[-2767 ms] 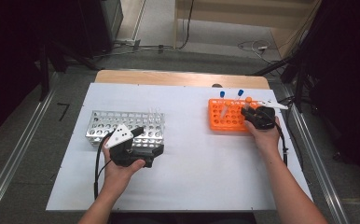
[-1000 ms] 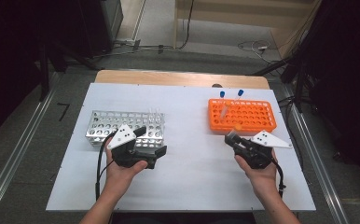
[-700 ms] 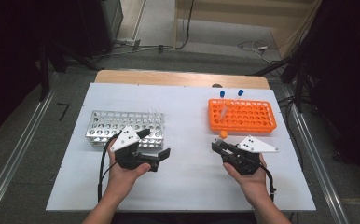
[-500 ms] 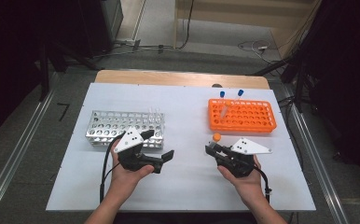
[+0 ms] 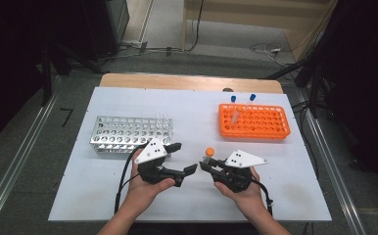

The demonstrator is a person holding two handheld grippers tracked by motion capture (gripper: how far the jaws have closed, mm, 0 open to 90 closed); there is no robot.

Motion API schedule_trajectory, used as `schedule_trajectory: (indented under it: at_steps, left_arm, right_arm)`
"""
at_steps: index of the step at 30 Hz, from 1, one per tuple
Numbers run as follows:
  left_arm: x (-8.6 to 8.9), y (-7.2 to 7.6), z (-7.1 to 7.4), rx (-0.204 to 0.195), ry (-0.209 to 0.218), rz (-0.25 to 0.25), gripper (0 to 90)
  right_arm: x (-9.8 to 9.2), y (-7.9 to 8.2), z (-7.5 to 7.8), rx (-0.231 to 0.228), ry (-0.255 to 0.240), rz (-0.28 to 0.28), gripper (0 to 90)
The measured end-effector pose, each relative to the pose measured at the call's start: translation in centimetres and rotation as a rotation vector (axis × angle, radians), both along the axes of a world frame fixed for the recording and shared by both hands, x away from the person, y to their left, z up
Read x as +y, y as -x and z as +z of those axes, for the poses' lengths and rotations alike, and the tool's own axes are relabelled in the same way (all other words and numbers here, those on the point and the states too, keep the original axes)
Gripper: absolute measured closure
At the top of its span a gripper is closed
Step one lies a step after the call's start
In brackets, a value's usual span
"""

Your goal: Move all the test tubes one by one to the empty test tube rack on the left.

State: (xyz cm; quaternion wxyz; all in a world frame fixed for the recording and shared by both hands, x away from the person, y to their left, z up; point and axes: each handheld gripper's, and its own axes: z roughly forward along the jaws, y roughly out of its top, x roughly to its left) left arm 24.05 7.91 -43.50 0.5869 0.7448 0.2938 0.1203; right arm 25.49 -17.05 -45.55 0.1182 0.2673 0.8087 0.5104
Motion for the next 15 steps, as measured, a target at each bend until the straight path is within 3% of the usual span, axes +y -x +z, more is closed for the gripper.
schedule_trajectory:
  at_steps: [15]
  left_arm:
    - [-1.6, 0.0, -0.3, 0.016, -0.022, -0.108, 57.8]
  right_arm:
    - [2.0, 1.2, -0.2, 0.001, 0.034, 0.086, 73.2]
